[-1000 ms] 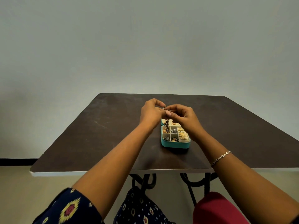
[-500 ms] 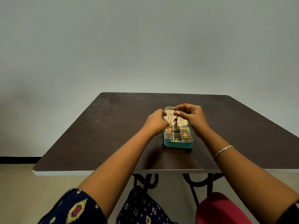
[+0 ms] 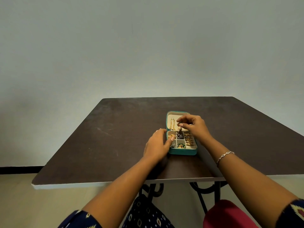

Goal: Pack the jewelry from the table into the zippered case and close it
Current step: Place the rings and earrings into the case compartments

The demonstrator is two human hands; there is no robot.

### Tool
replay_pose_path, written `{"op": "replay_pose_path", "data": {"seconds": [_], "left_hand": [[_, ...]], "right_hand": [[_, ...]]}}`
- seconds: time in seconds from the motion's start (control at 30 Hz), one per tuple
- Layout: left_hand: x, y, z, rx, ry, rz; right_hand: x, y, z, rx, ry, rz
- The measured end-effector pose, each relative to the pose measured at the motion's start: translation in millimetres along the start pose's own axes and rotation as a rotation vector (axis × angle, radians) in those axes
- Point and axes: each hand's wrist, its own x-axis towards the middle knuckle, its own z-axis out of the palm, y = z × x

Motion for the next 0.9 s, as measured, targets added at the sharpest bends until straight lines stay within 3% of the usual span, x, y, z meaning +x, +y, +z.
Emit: {"op": "replay_pose_path", "data": {"seconds": [0.23,0.67,0.9], "left_hand": [[-16,-4,8,-0.122,-0.040,0.061],[-12,-9,16,-0.022,-0.084,0.078],[-12,-8,14,0.020,-0.113,0.051]], "right_hand": [[-4,8,2,-0.133,-0.060,0.011],[-7,17,1,-0.412,-0.197,-0.146],[-9,16,-4,-0.350,-0.194,-0.102]]}}
